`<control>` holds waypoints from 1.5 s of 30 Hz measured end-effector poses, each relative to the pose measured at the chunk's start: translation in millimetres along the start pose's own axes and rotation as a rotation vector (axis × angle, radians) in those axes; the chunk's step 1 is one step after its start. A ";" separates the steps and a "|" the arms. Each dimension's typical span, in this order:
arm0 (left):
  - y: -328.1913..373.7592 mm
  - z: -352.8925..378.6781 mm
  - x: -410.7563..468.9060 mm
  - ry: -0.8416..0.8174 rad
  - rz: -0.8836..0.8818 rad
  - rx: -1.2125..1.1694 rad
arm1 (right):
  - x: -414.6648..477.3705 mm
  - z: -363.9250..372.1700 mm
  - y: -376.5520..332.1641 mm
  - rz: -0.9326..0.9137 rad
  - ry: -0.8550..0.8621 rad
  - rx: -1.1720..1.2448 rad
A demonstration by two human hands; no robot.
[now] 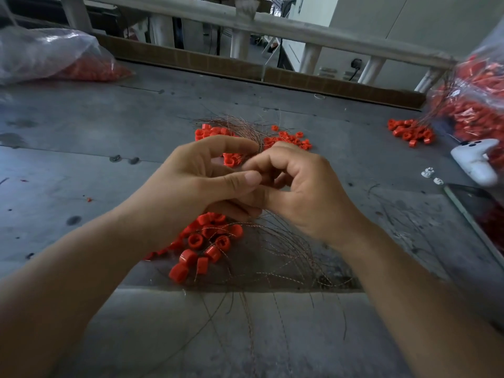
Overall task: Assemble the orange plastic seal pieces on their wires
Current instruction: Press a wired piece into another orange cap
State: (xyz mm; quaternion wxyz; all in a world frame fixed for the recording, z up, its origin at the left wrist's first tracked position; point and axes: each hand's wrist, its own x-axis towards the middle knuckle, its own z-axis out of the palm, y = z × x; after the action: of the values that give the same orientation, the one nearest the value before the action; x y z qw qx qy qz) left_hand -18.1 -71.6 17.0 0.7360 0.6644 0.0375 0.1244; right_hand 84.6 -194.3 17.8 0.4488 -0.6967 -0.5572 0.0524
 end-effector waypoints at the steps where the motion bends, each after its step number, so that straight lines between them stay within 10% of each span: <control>1: 0.0 -1.2 0.6 -0.004 -0.004 0.009 | 0.3 -0.7 1.1 0.014 -0.005 0.020; 15: 7.9 -15.6 2.2 0.103 0.122 -0.234 | 2.6 -12.7 0.4 0.133 0.033 0.155; 30: -2.2 -34.7 7.3 0.331 0.075 0.714 | 3.8 -8.1 10.7 0.221 -0.049 -0.118; 45: -16.4 -47.1 18.5 0.412 -0.044 0.838 | 2.8 -5.6 16.0 0.239 -0.256 -0.234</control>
State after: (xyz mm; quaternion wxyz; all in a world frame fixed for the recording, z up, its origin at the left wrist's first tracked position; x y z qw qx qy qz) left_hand -8.4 -23.0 -2.6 0.3838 0.8649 0.2441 0.2122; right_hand 100.4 -194.8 11.4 0.2810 -0.7928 -0.5254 0.1280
